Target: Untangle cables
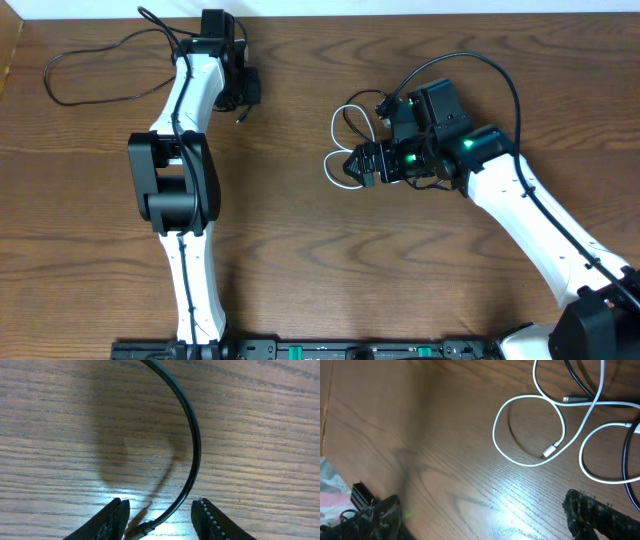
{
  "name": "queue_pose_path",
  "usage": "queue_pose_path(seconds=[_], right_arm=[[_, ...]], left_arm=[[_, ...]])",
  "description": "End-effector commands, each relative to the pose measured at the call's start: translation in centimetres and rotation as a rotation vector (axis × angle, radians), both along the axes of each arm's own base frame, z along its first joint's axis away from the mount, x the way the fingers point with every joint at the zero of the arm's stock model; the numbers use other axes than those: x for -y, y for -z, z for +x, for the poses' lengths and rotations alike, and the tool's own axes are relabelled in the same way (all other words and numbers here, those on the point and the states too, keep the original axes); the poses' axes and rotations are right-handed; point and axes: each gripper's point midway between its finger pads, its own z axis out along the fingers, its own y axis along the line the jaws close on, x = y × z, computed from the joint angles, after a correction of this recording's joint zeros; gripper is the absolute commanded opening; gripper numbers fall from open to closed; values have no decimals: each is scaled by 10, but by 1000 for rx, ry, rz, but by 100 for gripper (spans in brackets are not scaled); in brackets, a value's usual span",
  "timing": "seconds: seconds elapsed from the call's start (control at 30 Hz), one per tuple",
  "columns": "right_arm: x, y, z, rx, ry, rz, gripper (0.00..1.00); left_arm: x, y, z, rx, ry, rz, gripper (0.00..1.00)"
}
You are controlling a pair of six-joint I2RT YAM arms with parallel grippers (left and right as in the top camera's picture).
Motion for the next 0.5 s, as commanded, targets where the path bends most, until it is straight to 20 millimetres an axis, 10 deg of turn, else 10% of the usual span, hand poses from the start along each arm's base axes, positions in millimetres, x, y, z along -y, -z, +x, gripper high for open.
queue_pose_path(seconds=[0.0, 0.47], right_arm=[[-1, -2, -3, 12, -13, 0, 99], [-1, -2, -2, 12, -11, 2, 99]], left_arm=[[6, 19, -10, -50, 40, -16, 47], [7, 30, -10, -41, 42, -27, 31]])
